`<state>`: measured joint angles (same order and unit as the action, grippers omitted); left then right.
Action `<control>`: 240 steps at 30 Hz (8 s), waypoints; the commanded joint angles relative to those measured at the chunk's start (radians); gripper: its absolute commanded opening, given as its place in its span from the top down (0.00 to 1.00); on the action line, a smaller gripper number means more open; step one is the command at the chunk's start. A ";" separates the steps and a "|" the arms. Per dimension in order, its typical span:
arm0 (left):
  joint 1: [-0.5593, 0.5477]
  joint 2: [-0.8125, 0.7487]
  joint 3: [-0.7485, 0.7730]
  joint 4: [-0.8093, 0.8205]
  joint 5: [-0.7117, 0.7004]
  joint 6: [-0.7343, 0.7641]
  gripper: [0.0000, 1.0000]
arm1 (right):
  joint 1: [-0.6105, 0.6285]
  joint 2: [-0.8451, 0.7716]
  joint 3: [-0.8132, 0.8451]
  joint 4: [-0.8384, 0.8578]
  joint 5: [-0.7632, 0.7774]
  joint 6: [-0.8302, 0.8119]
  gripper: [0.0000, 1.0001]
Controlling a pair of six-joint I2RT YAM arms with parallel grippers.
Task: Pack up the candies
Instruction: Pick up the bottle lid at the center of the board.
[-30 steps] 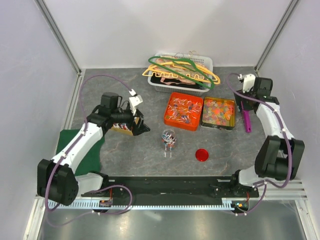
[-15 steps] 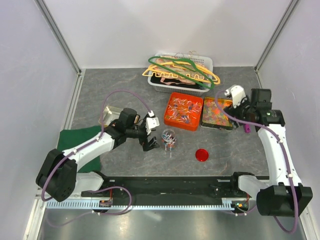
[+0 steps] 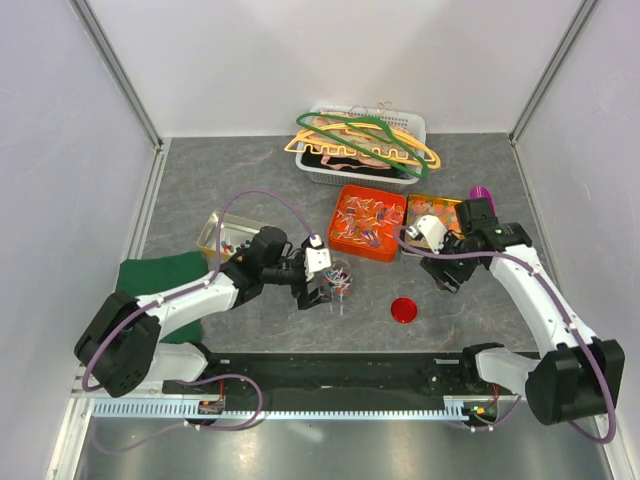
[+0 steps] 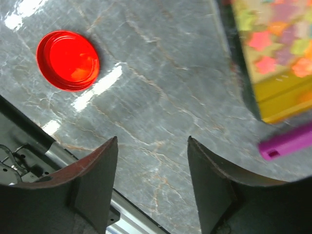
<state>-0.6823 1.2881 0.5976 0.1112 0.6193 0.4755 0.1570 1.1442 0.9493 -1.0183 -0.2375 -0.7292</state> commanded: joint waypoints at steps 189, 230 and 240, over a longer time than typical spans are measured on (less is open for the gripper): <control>-0.282 -0.432 0.202 -0.071 -0.540 1.149 0.98 | 0.286 0.376 1.073 -0.440 -0.405 -0.211 0.02; -0.428 -0.225 0.153 0.189 -0.425 1.290 0.98 | 0.458 0.278 0.795 -0.401 -0.499 -0.299 0.02; -0.448 -0.223 0.151 0.188 -0.432 1.293 0.98 | 0.458 0.244 0.789 -0.293 -0.488 -0.227 0.02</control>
<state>-1.1183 1.0668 0.7105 0.2462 0.1852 1.7813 0.6125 1.4319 1.7412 -1.3514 -0.7052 -0.9855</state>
